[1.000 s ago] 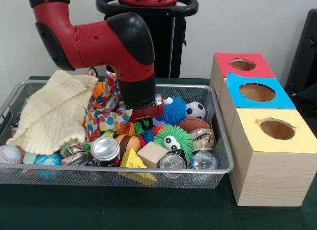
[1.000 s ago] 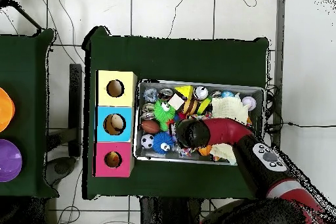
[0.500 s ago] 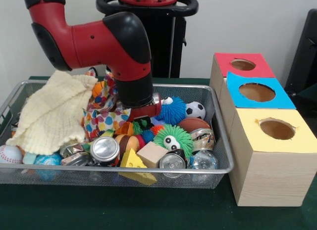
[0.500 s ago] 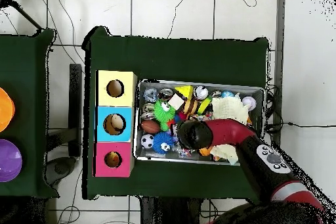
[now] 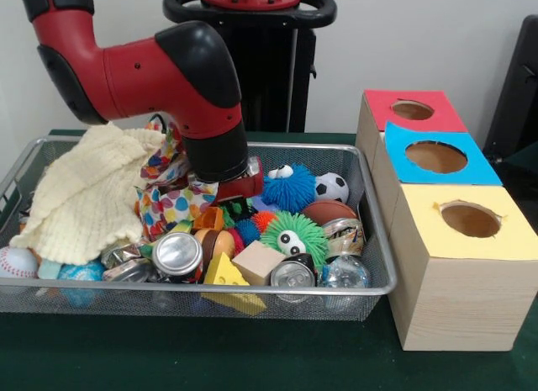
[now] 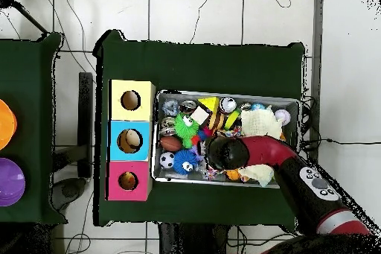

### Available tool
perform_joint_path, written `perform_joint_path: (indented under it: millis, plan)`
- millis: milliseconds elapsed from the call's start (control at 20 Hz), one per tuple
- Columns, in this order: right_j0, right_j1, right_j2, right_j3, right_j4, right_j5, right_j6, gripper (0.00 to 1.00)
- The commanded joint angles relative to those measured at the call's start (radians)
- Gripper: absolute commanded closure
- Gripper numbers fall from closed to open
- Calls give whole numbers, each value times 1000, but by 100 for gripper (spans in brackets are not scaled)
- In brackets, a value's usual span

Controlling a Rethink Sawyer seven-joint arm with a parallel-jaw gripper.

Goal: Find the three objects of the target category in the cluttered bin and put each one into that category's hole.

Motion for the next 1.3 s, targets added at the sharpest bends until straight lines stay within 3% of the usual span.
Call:
perform_joint_path:
  millis: [50, 350, 1300]
  plan:
    - [-123, 73, -147, -261, -243, 130, -373, 100]
    - [-139, 70, -127, -260, -253, 164, -380, 100]
    - [-221, 85, -35, -305, -265, 263, -534, 100]
